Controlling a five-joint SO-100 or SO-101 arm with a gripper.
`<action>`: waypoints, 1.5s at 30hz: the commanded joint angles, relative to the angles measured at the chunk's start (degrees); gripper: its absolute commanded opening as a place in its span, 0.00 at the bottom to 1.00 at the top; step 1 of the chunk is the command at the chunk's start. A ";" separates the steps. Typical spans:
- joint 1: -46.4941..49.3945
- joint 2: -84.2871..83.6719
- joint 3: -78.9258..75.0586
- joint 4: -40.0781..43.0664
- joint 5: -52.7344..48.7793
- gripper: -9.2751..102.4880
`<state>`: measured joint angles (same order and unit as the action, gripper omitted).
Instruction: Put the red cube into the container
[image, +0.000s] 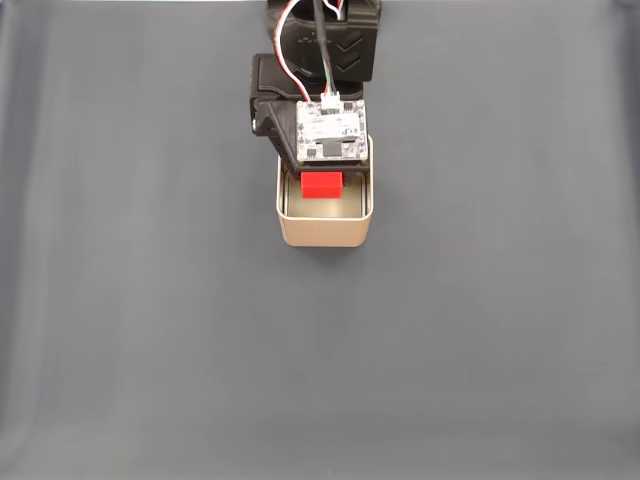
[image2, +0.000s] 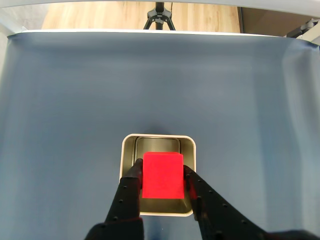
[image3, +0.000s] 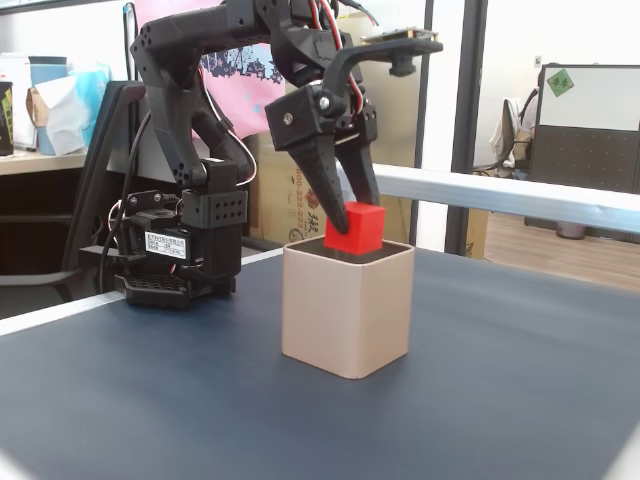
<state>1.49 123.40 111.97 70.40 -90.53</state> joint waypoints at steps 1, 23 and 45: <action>0.26 2.46 -0.35 -0.88 0.18 0.10; -0.26 4.92 0.35 -1.76 3.96 0.42; -0.35 5.62 1.49 -1.76 2.90 0.49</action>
<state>1.49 127.27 113.99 69.79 -88.07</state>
